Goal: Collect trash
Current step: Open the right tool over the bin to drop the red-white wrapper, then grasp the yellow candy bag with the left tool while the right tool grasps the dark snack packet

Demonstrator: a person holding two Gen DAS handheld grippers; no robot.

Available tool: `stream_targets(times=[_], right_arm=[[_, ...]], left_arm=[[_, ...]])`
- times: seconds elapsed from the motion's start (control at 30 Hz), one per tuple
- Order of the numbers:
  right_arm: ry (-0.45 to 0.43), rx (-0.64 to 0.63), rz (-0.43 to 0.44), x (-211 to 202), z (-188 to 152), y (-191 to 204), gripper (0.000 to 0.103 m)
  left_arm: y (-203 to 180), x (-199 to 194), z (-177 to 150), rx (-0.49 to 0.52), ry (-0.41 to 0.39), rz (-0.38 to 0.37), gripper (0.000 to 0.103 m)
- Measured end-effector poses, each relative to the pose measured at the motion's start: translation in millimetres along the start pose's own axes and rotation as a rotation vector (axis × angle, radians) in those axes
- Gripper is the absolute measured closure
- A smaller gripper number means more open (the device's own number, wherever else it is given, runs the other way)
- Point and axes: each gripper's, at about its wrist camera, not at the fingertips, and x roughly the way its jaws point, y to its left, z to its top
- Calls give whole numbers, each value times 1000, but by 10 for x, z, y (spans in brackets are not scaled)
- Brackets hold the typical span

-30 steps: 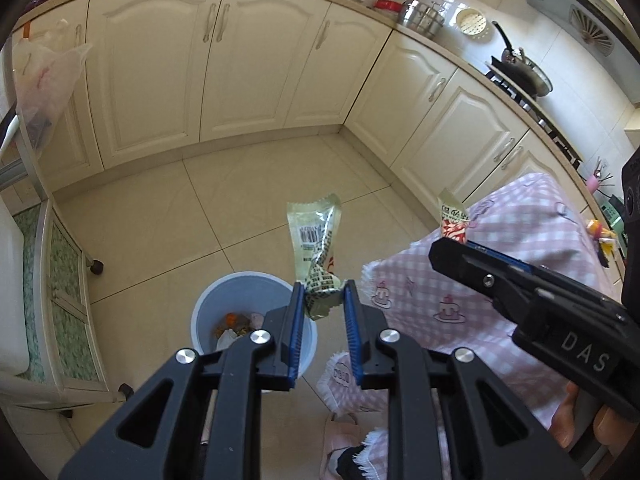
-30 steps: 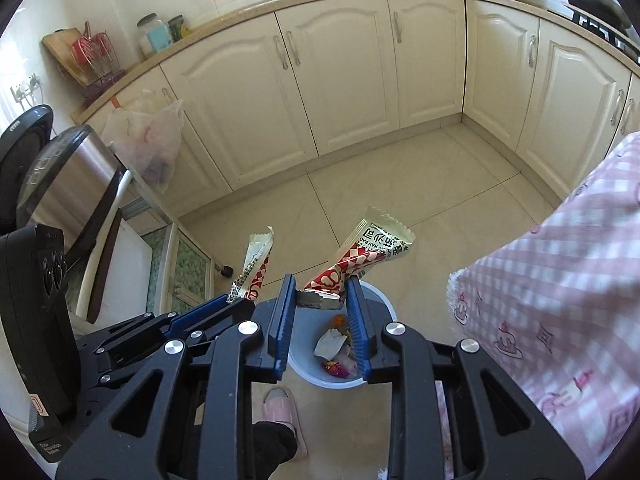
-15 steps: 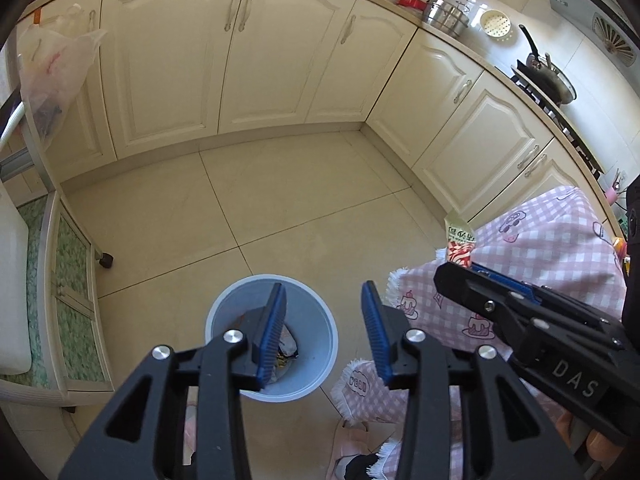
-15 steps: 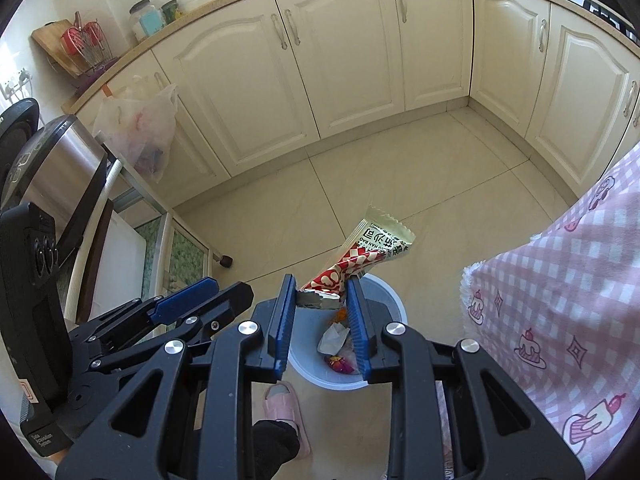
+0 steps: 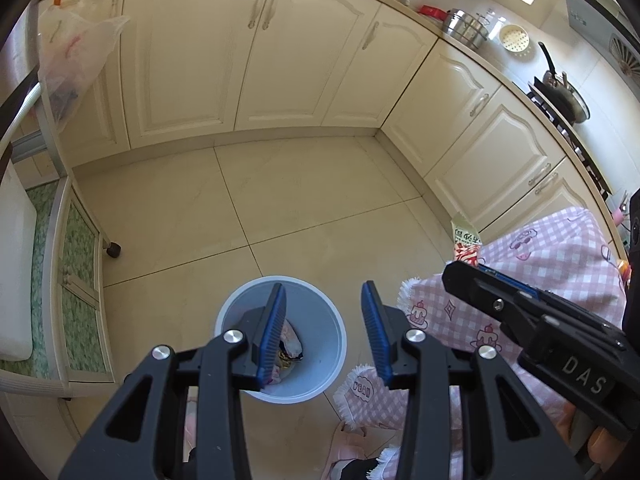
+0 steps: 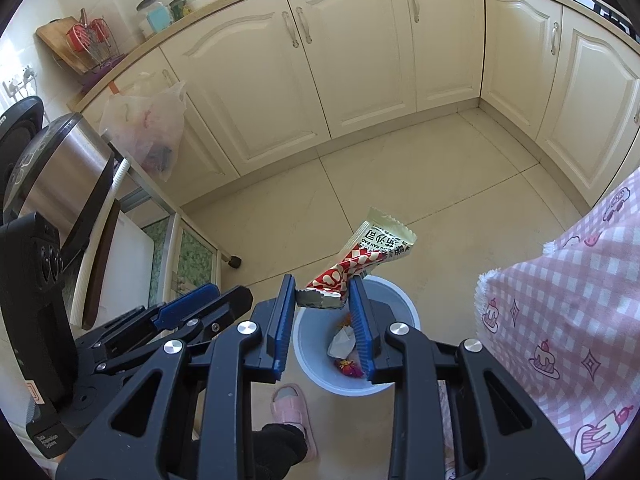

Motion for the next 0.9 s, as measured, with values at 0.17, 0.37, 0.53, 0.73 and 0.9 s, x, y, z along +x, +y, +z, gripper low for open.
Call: stream_targets(times=[0.17,0.37,0.53,0.73,0.9], right_arm=[[-21,8,-12,1,55,-17,59],[-49,16,-26,-197,48,-98,58],[-100,42,-53,-564,20,-268,58],[-192,89,-107,-1224,-73,-599,58],[-284,141,-156,-1866,-241,-978,57]], left_arm=[[20,17,31,-14,7,-11,65],[-117,-70,53,2,-2,-25,65],[-451,-259,65,53,-29,-53,65],[-1081,-597,34,144,-75,-94,65],[-1770,-859,-67,243,-104,-144,60]])
